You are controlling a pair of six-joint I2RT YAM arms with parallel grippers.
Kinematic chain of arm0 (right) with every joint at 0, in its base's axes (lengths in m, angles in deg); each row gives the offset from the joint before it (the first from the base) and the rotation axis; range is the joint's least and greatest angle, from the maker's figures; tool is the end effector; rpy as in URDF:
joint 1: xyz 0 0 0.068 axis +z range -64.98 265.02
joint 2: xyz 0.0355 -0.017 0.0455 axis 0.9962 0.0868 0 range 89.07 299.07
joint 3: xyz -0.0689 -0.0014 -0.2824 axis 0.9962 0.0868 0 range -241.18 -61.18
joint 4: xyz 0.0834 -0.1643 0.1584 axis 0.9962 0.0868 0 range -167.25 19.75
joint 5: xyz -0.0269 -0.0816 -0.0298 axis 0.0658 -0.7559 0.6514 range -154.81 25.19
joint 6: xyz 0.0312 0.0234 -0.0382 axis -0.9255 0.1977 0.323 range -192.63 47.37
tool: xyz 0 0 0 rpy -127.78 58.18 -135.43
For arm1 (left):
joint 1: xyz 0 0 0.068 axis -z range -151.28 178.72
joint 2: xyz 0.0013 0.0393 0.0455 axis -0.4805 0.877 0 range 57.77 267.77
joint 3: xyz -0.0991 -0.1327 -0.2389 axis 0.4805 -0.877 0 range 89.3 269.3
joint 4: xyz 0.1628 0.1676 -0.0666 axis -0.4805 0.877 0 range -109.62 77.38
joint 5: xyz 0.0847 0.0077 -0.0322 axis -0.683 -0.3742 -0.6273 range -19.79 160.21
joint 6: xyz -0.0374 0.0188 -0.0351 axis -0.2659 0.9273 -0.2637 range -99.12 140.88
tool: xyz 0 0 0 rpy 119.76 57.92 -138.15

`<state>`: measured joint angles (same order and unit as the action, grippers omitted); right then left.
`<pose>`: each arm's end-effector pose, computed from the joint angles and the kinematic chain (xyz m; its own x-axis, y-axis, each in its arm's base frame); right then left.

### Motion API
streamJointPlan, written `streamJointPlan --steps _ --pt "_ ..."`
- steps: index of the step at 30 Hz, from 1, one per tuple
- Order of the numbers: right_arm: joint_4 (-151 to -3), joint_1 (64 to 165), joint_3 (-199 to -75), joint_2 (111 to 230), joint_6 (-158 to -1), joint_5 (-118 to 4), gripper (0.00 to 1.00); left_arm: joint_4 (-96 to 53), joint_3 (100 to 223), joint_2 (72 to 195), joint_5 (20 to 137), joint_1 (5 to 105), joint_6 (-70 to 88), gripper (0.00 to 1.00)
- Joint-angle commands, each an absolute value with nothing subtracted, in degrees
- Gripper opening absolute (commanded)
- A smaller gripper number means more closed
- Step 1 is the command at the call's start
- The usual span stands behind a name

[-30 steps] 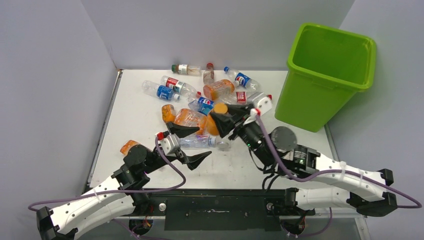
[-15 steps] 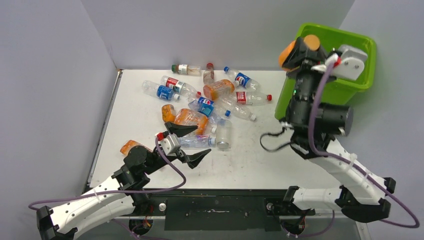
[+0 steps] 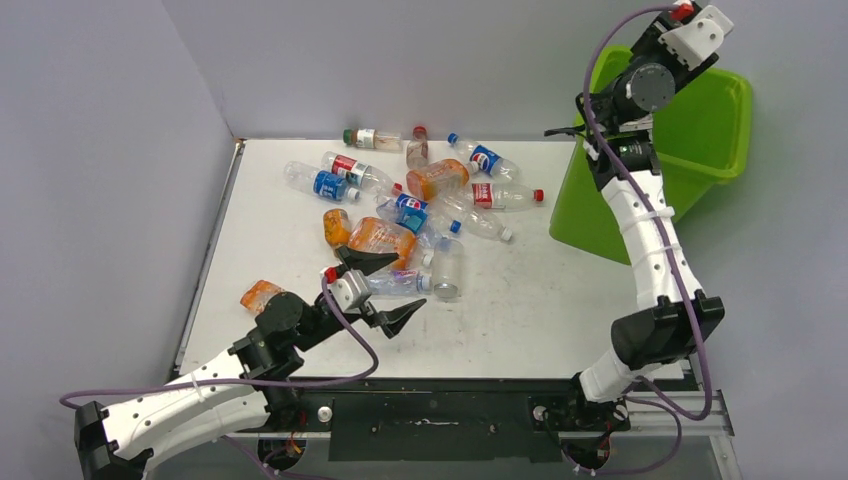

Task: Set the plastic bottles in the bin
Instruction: Place the plastic bottle in the trash bin, then pick up the plastic bottle at the center of the board.

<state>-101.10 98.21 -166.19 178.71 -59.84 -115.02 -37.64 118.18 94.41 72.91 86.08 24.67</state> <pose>0.2936 0.0400 0.5751 0.5044 -0.0272 -0.8631 0.5591 0.7720 0.3024 0.0704 -0.1134 0.3309 0.1531 -0.1167 -0.9813 0.8579 0.5086 0.0734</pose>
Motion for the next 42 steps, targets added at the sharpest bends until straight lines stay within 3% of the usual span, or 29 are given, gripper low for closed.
streamJointPlan --steps 1,6,7,8,10,11,13,15,23,28,33,38,42 --pt "-97.9 90.6 -167.4 181.1 -78.1 -111.0 0.05 -37.5 119.7 94.5 69.7 86.5 26.0 0.96" --pt "-93.1 87.7 -169.1 185.7 -84.3 -110.4 0.06 -37.2 120.0 94.0 68.8 86.6 25.9 0.96" --pt "-92.6 87.5 -169.4 186.3 -84.9 -110.4 0.10 -37.0 120.1 94.1 68.6 86.6 25.9 0.96" --pt "-92.1 87.4 -169.8 186.8 -85.2 -110.4 0.20 -36.9 120.1 94.1 68.5 86.6 25.9 0.96" --pt "-90.8 87.3 -170.9 187.6 -86.0 -109.3 0.65 -36.9 120.2 94.1 68.4 86.6 25.8 0.96" --pt "-89.9 87.5 -171.5 187.7 -87.2 -109.0 0.80 -36.9 120.2 94.1 68.4 86.6 25.8 0.96" --pt "-88.6 88.7 -172.6 187.4 -88.6 -108.4 0.99 -36.9 120.3 94.4 68.4 86.6 25.8 0.96" --pt "-89.9 92.3 -173.4 186.6 -85.9 -108.5 0.91 -36.6 120.5 94.8 68.2 86.6 25.9 0.96" --pt "-100.7 115.4 -167.8 178.6 -68.6 -104.9 0.90 -34.9 121.1 95.8 64.0 86.5 26.5 0.96" --pt "-97.1 121.5 -149.7 165.7 -78.7 -89.1 0.90 -31.2 123.4 97.2 53.3 86.6 26.7 0.96" --pt "-93.7 123.2 -128.0 152.7 -90.8 -82.0 0.90 -20.7 130.1 102.9 44.8 86.4 26.0 0.96" --pt "-90.8 123.2 -108.7 144.8 -98.6 -77.2 0.90 -14.2 133.5 109.6 43.5 86.3 26.6 0.96" --pt "-88.6 123.3 -100.7 145.3 -103.7 -70.3 0.90 -13.1 134.8 112.0 45.9 86.3 25.4 0.96"
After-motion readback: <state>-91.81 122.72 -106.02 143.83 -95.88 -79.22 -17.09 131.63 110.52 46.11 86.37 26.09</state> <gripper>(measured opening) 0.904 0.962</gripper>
